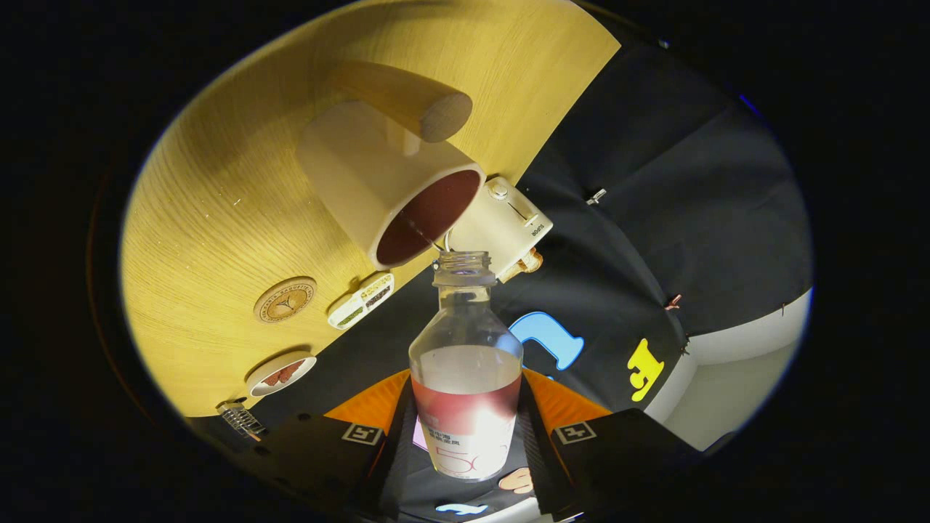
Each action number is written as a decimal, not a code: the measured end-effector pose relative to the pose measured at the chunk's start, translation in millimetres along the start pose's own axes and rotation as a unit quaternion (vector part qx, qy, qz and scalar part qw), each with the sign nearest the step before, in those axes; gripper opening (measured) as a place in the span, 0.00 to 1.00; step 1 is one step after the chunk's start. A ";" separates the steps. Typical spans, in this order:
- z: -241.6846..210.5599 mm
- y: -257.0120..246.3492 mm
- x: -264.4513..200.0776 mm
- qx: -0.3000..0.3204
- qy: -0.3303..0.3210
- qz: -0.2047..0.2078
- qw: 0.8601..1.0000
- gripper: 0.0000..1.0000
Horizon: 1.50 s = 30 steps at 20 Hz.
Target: Take the bottle from table, then pour the juice into the cup, finally place the bottle on the coaster
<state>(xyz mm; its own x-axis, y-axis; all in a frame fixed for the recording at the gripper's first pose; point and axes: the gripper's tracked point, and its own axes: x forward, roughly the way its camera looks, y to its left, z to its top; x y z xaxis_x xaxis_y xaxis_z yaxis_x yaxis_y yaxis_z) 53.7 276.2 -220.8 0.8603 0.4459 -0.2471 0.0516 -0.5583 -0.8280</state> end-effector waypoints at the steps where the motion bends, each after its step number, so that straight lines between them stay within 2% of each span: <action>1: 0.2 -1.0 -1.0 0.002 -0.001 0.002 1.000 0.70; 15: 6.1 -8.2 5.0 0.007 -0.008 -0.002 1.000 0.70; 18: 0.4 -1.6 3.5 0.042 0.004 0.011 0.999 0.70; 22: -5.1 10.4 -2.1 0.127 0.031 0.030 0.991 0.70; 24: -4.6 21.2 -6.9 0.186 0.046 0.045 0.980 0.70; 26: -4.3 32.0 -15.0 0.252 0.067 0.060 0.964 0.71; 28: -4.3 37.0 -19.2 0.330 0.088 0.065 0.938 0.71; 30: -2.1 36.0 -20.1 0.415 0.100 0.061 0.902 0.71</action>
<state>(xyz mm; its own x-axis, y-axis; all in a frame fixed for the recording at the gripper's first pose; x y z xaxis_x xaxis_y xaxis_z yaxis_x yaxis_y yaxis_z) 39.3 245.6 -244.5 0.9128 0.2349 -0.3342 -0.3751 0.1580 -0.9134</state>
